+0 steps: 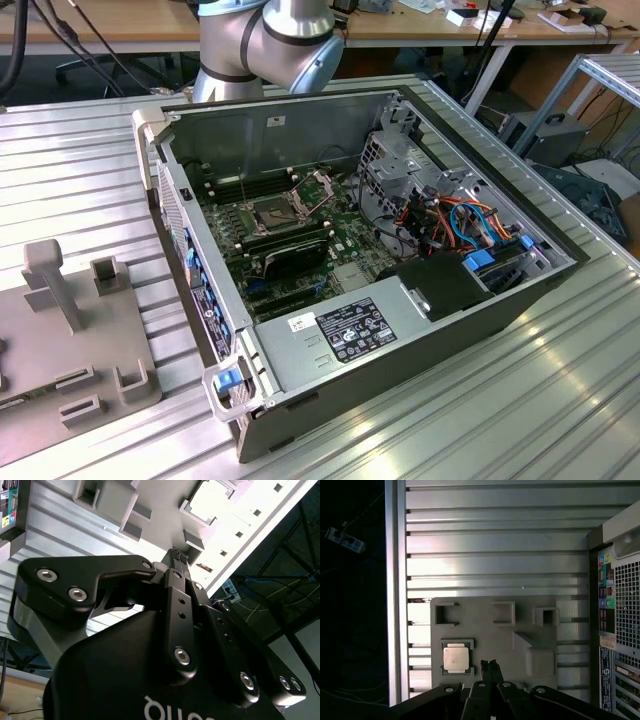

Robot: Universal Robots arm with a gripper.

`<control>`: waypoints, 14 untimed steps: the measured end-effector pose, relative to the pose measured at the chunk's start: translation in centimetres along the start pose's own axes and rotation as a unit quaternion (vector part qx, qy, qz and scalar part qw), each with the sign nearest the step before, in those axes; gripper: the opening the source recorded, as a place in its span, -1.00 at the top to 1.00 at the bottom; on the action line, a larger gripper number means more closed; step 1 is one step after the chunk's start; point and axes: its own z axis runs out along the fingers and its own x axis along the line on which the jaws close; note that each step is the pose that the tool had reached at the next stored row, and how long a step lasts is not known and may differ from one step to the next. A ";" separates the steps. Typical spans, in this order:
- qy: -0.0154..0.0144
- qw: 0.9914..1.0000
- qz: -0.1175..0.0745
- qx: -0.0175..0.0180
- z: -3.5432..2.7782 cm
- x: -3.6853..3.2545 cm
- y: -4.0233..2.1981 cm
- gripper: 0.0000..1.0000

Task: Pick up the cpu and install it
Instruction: 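Reach for the cpu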

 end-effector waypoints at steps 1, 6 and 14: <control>0.000 1.000 0.000 0.000 0.15 0.04 -0.03 0.79; 0.000 1.000 0.000 0.000 0.80 0.23 -0.18 0.79; 0.002 1.000 0.000 0.000 1.92 0.73 -0.37 0.79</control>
